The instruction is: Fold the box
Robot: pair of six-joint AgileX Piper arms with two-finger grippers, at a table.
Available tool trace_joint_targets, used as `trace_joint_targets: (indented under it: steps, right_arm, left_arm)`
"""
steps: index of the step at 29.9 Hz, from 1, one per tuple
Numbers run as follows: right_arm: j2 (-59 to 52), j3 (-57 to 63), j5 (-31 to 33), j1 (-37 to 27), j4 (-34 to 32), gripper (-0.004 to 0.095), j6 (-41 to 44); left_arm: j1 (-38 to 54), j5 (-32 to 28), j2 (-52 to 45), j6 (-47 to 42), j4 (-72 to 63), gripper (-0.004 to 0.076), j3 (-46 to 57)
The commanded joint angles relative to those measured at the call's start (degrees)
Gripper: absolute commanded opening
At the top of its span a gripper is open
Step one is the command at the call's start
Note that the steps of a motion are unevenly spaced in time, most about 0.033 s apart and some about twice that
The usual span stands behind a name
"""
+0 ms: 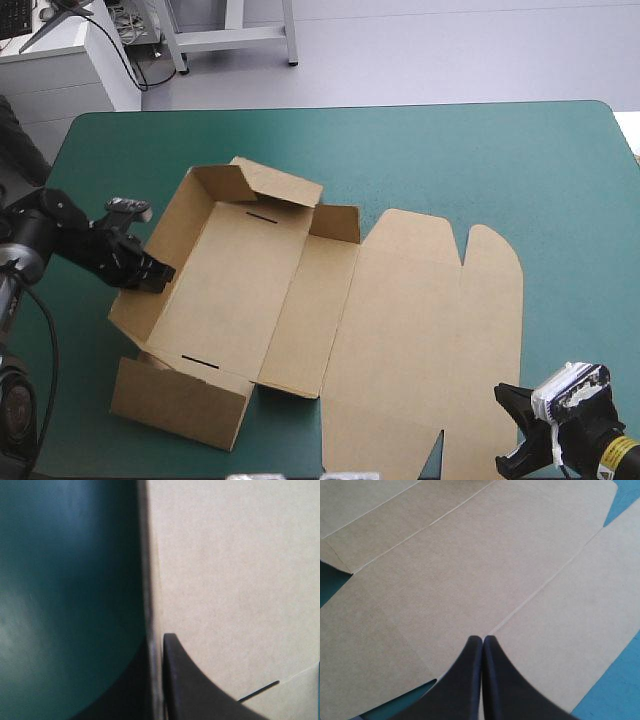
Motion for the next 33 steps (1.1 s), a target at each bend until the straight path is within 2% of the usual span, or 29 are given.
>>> trace_joint_targets:
  steps: [1,6,12,18,26,29,33]
  right_arm:
    - [0.62,-1.52,-3.72,-0.25,0.04,-0.0017,-0.39]
    - [0.62,-1.52,-3.72,-0.25,0.04,-0.0017,-0.39]
    - [0.62,-1.52,-3.72,-0.25,0.04,-0.0017,-0.39]
    - [0.62,-1.52,-3.72,-0.25,0.14,-0.0017,-0.22]
    - [0.62,-1.52,-3.72,-0.25,0.27,-0.0018,-0.22]
    - [0.62,-1.52,-3.72,-0.25,0.27,-0.0017,-0.22]
    - [0.62,-1.52,-3.72,-0.25,0.27,-0.0017,-0.22]
  left_arm:
    - [-8.13,-1.67,-1.85,0.37,3.75,-0.0008,-8.83]
    - [-20.61,-5.55,-1.85,0.37,19.54,-0.0008,-18.29]
    - [-31.07,-11.52,-1.85,2.48,31.20,-0.0008,-23.73]
    - [-40.04,-14.19,-1.85,6.04,36.15,-0.0008,-23.70]
    - [-53.09,-16.90,-1.85,5.79,48.04,-0.0008,-22.01]
    - [-57.42,-17.44,-1.96,3.06,53.79,-0.0008,-19.30]
    - [-61.15,-21.15,-1.96,-3.69,63.93,-0.0008,-13.69]
